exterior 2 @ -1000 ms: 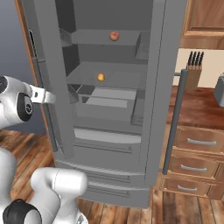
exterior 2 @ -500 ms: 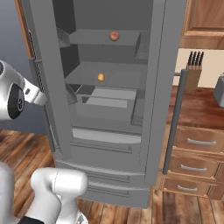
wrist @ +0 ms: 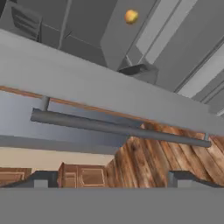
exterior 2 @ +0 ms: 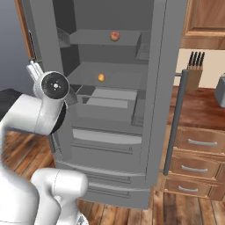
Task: Retrieve the peach and mango from the fridge and place them into the bowl on the dining table.
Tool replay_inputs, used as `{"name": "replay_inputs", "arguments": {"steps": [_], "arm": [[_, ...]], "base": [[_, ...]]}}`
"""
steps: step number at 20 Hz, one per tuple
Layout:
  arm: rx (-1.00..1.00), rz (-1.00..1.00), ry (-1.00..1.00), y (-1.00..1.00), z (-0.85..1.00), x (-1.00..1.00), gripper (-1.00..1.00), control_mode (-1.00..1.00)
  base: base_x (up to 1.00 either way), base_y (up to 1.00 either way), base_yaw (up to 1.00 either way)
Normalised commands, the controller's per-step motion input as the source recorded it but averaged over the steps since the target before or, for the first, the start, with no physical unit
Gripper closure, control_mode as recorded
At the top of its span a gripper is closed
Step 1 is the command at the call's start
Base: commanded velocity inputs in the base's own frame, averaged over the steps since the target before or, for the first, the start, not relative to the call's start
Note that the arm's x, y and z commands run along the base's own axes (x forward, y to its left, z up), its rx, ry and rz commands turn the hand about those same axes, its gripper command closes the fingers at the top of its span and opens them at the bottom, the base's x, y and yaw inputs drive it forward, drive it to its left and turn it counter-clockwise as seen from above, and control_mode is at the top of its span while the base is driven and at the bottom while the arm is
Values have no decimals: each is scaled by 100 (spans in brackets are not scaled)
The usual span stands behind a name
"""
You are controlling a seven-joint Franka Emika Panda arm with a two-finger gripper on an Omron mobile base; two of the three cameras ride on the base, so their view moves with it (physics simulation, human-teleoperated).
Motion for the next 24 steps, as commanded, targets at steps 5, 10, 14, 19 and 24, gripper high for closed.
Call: {"name": "replay_inputs", "arguments": {"steps": [5,10,14,19,24], "arm": [[17,-23,2,-48,2,19,-100,-100],[2,-10,0,8,0,73,-100,-100],[17,0,10,0,9,94,-100,-100],[29,8,27,-2,7,100,-100,-100],[21,14,27,10,-1,100,-100,-100]], "base": [[0,0,0],[0,0,0],[0,0,0],[0,0,0],[0,0,0]]}}
